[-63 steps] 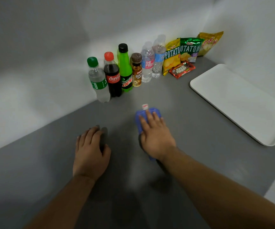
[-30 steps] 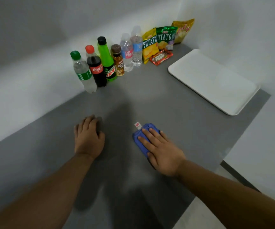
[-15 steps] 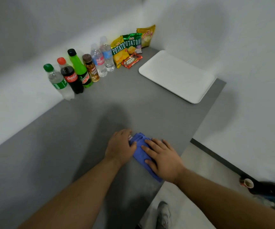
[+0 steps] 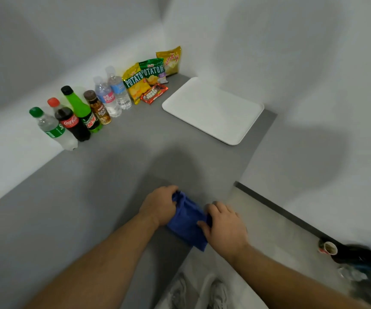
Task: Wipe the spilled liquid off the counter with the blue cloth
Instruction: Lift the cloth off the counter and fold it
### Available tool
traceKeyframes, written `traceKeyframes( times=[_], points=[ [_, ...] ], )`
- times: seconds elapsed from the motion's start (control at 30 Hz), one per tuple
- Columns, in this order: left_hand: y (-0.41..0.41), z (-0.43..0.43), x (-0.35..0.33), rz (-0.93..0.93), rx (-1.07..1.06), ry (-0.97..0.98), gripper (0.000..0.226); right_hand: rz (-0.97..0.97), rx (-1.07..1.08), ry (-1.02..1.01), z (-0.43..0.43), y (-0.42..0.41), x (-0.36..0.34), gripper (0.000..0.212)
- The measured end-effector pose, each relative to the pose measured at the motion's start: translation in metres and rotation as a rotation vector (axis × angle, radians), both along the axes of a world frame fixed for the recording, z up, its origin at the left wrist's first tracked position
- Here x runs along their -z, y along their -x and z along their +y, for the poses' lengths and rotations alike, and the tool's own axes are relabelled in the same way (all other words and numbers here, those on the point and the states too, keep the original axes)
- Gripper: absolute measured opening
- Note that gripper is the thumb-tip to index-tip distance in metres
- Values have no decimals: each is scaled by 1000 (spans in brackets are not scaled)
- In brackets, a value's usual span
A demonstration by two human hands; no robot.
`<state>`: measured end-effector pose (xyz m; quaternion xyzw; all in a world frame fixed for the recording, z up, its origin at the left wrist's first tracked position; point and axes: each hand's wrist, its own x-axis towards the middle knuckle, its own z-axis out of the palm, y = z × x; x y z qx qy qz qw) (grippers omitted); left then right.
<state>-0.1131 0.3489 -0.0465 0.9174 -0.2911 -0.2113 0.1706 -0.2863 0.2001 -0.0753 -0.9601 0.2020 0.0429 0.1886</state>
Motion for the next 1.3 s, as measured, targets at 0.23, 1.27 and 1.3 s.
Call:
traceKeyframes(
  times=[0.23, 1.27, 1.3],
  points=[
    [10, -54, -5, 130, -71, 145, 19, 74, 393, -532, -61, -11, 4, 21],
    [-137, -317, -13, 564, -392, 572, 31, -294, 163, -225, -393, -224, -81, 44],
    [-137, -323, -10, 532, -414, 560, 30, -280, 117, -159, -400, -231, -74, 39]
  ],
)
